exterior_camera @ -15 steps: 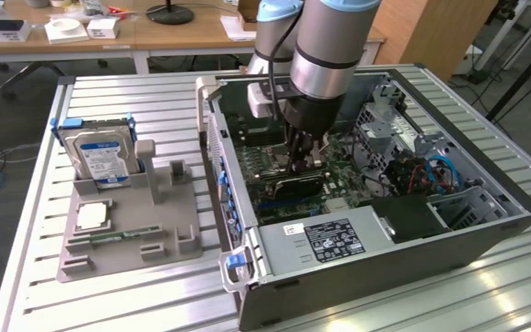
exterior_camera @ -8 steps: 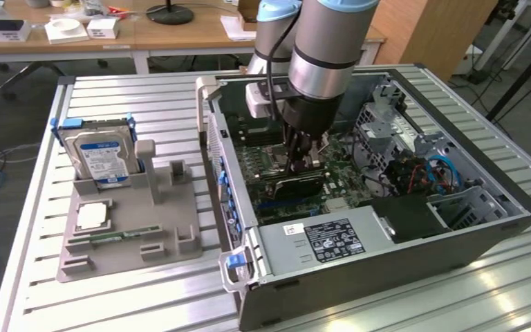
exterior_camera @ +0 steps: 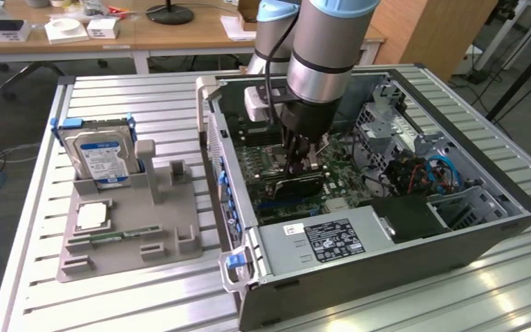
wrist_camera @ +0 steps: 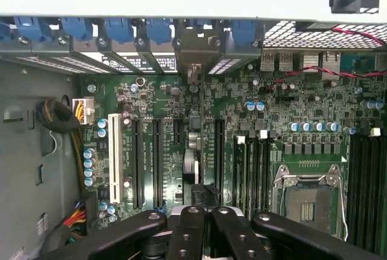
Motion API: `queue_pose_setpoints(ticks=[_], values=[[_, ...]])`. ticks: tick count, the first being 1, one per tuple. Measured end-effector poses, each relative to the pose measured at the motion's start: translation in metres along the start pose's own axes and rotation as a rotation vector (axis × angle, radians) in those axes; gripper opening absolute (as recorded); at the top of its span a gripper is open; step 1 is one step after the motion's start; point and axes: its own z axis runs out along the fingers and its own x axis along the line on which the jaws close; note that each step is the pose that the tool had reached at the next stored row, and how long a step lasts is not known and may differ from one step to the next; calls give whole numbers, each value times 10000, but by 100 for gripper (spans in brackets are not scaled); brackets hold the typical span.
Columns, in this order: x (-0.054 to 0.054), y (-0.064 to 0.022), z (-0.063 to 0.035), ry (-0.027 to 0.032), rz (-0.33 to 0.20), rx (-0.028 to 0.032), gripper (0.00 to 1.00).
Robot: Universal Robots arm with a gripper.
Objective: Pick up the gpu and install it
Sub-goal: 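Insert the gpu into the slot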
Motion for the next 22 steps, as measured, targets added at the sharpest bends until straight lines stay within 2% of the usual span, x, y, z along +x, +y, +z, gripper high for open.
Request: queue_pose_setpoints(ticks=[22], values=[[-16,5,51,-1,0,1,10]])
